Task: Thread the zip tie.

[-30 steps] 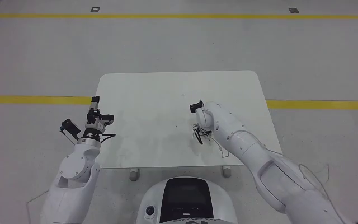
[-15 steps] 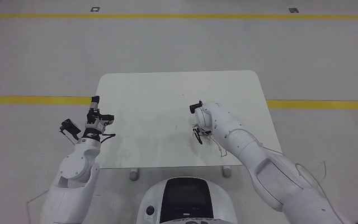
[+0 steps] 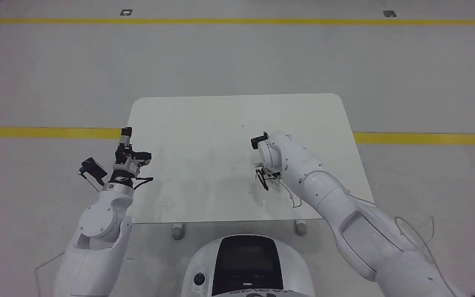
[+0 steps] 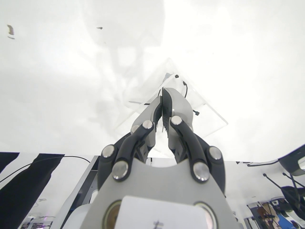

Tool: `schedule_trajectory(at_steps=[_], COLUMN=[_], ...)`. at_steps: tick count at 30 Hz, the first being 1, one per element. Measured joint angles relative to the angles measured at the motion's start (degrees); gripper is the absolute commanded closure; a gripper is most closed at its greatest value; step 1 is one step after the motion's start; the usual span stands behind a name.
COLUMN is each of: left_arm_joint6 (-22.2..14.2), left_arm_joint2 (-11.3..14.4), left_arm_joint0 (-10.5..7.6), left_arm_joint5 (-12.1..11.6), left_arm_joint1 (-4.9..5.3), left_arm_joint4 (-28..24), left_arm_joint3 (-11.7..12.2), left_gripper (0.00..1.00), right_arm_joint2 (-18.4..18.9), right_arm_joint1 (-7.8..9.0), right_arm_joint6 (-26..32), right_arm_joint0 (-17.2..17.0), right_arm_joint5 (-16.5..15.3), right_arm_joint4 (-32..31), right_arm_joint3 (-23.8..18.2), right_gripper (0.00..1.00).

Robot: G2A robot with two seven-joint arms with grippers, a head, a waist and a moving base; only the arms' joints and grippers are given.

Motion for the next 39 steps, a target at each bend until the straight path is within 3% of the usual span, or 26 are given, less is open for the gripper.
schedule_trajectory(at_steps=[13,23,32,39], left_arm_joint6=[0.00,0.00,0.00,0.00], left_arm_joint2=[0.00,0.00,0.00,0.00], left_arm_joint0=[0.00,0.00,0.00,0.00], left_arm_joint5=[0.00,0.00,0.00,0.00], left_arm_joint1=[0.00,0.00,0.00,0.00], left_arm_joint4=[0.00,0.00,0.00,0.00], left_arm_joint3=[0.00,0.00,0.00,0.00], left_gripper=[0.00,0.00,0.00,0.00], right_arm_joint2=[6.67,15.52,16.59,24.61], right_arm_joint1=[4.20,6.94,7.12,8.10], right_arm_joint6=[6.05,6.33,5.85,-0.54], right_arm_joint0=[-6.19,-11.84,-12.46,-16.96], right_arm_joint5=[-1.49,-5.06,-5.21,-8.31], right_arm_joint4=[-4.26,0.37,1.21,13.96], right_arm_joint3=[-14.60,-25.08,-25.91,-30.90], right_gripper=[1.00,1.00,1.00,1.00])
